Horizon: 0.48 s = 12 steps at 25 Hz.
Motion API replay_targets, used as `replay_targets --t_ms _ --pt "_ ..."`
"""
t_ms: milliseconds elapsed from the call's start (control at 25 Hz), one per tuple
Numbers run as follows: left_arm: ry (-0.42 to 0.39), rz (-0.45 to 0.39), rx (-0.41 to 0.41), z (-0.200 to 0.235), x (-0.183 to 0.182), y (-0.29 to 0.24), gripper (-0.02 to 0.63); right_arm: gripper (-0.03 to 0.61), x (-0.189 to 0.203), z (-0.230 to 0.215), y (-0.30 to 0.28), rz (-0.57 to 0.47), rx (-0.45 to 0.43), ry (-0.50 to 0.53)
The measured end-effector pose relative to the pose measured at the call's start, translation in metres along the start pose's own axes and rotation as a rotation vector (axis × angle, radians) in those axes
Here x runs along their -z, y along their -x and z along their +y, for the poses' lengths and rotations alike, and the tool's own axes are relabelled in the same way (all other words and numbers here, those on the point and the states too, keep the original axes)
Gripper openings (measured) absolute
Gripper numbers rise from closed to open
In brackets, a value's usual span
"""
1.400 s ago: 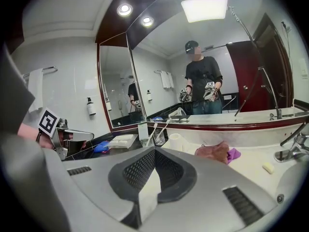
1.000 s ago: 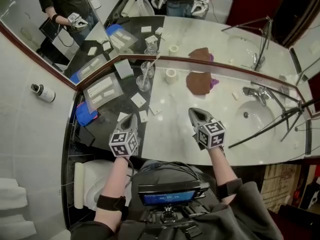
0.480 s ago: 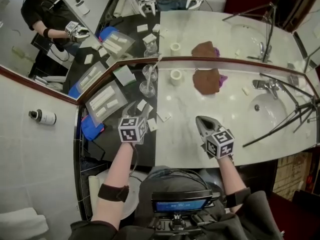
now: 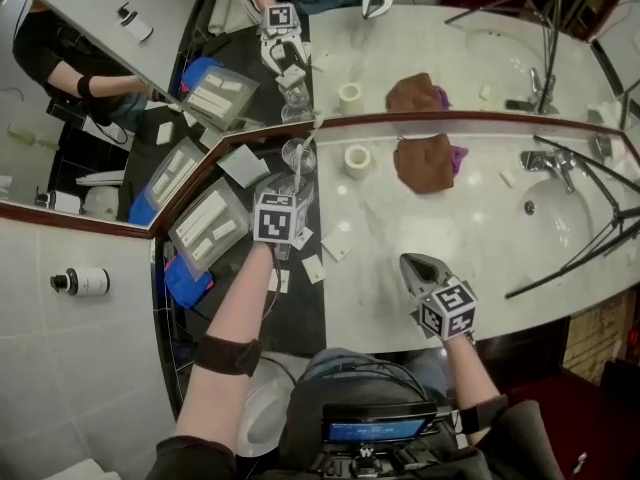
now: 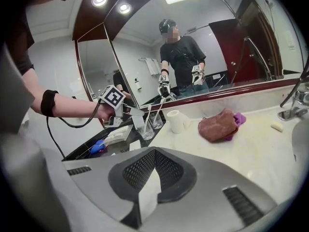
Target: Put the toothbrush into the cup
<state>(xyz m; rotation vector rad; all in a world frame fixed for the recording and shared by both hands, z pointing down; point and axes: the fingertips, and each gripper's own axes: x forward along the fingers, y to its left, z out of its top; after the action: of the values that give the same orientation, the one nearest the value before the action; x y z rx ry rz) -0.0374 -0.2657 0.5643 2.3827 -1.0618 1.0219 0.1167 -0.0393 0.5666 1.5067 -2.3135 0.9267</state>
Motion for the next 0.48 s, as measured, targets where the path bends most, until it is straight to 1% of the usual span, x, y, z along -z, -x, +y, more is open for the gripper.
replay_targets --t_ms 160,400,480 --pt "-0.011 0.031 -0.013 0.012 -0.003 -0.023 0.256 0.006 0.003 -0.009 -0.004 0.003 0.014 -0.021" --pt "0.008 0.072 -0.009 0.018 -0.002 -0.043 0.253 0.006 0.007 -0.019 -0.007 0.014 0.025 -0.039" --pt "0.015 0.084 -0.001 0.019 -0.002 -0.048 0.242 0.006 0.006 -0.019 -0.008 0.018 0.022 -0.045"
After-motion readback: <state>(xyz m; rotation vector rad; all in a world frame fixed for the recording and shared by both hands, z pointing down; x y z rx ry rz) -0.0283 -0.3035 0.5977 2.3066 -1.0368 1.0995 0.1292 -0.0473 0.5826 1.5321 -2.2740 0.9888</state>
